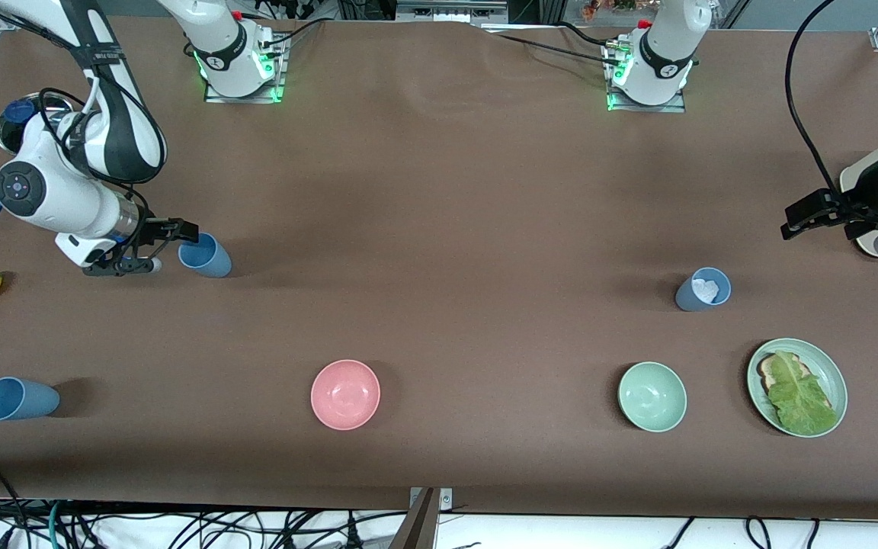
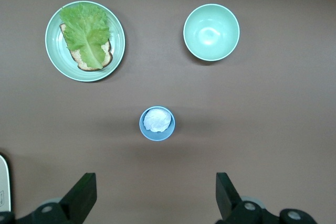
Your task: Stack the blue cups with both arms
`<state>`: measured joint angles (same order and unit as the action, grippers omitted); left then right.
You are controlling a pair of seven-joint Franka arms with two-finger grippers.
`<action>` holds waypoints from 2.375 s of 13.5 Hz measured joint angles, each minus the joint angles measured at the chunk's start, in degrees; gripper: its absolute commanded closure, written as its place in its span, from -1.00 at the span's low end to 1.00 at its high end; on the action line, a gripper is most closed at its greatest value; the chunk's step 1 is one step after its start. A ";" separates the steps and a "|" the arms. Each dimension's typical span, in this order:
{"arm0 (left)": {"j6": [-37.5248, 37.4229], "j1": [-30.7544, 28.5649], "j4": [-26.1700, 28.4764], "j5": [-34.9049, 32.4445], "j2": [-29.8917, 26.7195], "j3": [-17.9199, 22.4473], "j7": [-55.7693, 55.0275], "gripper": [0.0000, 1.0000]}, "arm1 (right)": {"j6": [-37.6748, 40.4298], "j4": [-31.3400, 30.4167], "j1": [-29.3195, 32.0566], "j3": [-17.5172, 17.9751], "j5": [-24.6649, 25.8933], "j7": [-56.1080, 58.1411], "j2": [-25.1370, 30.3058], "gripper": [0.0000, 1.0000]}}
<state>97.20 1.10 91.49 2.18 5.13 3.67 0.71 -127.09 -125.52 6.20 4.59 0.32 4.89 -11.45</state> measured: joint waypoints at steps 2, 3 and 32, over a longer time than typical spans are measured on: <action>0.00 0.00 0.00 0.00 0.00 0.00 0.00 -1.00 | -1.71 -1.17 0.01 -0.04 0.00 0.00 -0.01 -1.00; 0.00 0.00 0.00 0.00 0.00 0.00 0.00 -1.00 | -2.54 -1.63 0.01 -0.06 0.00 0.00 -0.09 -1.00; 0.00 0.00 0.00 0.00 0.04 0.00 0.00 -1.00 | -6.80 -2.01 0.05 -0.12 -0.07 -0.03 -3.06 0.25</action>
<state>97.20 1.10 91.49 2.18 5.18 3.67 0.72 -133.89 -127.52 6.26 4.47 0.26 4.86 -14.51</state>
